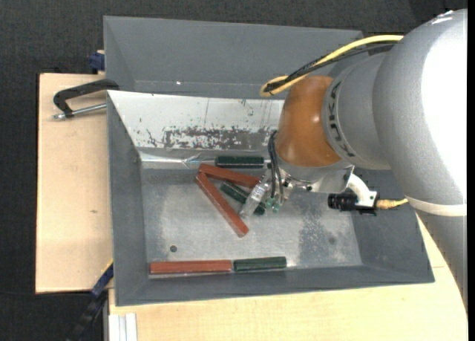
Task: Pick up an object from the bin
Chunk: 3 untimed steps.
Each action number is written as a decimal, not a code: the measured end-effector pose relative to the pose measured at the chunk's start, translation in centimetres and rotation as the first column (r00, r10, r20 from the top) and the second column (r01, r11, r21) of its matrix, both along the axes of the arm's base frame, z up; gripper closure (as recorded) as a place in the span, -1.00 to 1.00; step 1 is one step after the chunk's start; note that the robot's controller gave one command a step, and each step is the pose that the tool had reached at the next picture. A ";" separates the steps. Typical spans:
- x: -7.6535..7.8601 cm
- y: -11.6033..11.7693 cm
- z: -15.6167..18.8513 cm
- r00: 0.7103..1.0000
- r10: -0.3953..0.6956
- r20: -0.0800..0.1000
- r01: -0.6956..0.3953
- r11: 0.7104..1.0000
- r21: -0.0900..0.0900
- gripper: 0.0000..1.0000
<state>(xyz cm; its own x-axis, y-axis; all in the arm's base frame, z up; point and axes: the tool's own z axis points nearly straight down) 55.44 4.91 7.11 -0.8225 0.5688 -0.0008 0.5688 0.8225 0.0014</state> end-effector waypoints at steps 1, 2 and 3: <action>0.1 0.0 4.6 1.000 0.013 -0.004 -0.013 1.000 -0.001 1.00; 0.9 -0.6 6.9 1.000 -0.002 0.008 0.002 1.000 0.001 1.00; 2.6 0.4 6.2 1.000 -0.003 0.001 0.003 1.000 0.000 1.00</action>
Offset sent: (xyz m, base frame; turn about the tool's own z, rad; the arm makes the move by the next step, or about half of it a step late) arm 0.0132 -0.0196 0.0157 0.0479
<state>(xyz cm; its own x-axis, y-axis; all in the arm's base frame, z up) 58.00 5.33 13.33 -0.8208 0.5712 -0.0017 0.5712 0.8208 0.0025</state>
